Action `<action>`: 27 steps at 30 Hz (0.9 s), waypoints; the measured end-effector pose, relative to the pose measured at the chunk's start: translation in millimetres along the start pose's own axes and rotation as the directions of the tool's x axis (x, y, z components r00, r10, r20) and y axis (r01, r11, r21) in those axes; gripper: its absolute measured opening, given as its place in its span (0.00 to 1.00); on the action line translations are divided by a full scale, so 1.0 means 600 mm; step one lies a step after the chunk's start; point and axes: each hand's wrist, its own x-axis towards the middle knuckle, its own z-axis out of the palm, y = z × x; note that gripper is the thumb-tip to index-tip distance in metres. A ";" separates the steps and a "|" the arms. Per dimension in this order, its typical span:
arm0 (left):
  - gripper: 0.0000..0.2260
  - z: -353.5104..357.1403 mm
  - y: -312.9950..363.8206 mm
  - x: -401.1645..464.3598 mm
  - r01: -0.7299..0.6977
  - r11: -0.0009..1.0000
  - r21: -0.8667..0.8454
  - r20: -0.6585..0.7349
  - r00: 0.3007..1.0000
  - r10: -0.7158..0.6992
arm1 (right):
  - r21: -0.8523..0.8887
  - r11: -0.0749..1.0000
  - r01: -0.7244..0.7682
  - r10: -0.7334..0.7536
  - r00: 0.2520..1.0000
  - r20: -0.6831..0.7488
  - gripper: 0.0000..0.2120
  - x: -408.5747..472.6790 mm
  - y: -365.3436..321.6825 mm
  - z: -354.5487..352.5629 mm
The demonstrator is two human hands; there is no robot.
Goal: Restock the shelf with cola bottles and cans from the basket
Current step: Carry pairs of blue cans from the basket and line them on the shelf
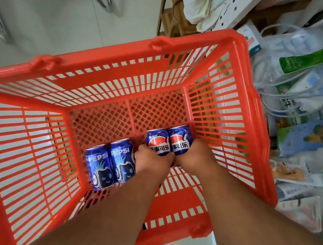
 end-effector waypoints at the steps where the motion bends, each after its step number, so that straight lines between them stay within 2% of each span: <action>1: 0.33 -0.007 0.001 -0.007 -0.004 1.000 -0.007 0.003 1.000 0.004 | 0.017 1.000 0.004 -0.004 1.000 0.012 0.17 -0.011 -0.003 -0.007; 4: 0.32 -0.045 0.012 -0.036 -0.049 0.998 -0.034 0.013 0.999 0.049 | 0.091 0.995 0.030 -0.033 0.999 0.036 0.15 -0.058 -0.022 -0.029; 7: 0.11 -0.104 0.036 -0.089 -0.132 0.991 -0.034 0.025 0.991 0.133 | 0.177 0.981 0.078 -0.081 0.997 0.010 0.11 -0.127 -0.049 -0.053; 8: 0.08 -0.125 0.045 -0.110 -0.164 0.986 -0.021 0.023 0.986 0.165 | 0.220 0.970 0.102 -0.102 0.995 -0.010 0.10 -0.153 -0.057 -0.062; 12: 0.13 -0.217 0.082 -0.203 -0.278 0.961 0.005 0.028 0.960 0.277 | 0.388 0.910 0.143 -0.116 0.989 -0.093 0.08 -0.282 -0.086 -0.103; 18: 0.28 -0.335 0.119 -0.341 -0.464 0.882 0.083 0.086 0.885 0.457 | 0.687 0.709 0.156 0.014 0.972 -0.235 0.16 -0.492 -0.107 -0.140; 22: 0.27 -0.395 0.137 -0.442 -0.612 0.783 0.110 0.218 0.783 0.582 | 0.788 0.578 0.213 0.072 0.948 -0.309 0.24 -0.616 -0.114 -0.144; 25: 0.26 -0.429 0.144 -0.508 -0.711 0.697 0.094 0.322 0.684 0.654 | 0.821 0.482 0.305 0.110 0.909 -0.403 0.36 -0.710 -0.117 -0.149; 27: 0.28 -0.443 0.145 -0.543 -0.766 0.636 0.086 0.384 0.615 0.689 | 0.826 0.437 0.355 0.162 0.873 -0.461 0.37 -0.764 -0.114 -0.146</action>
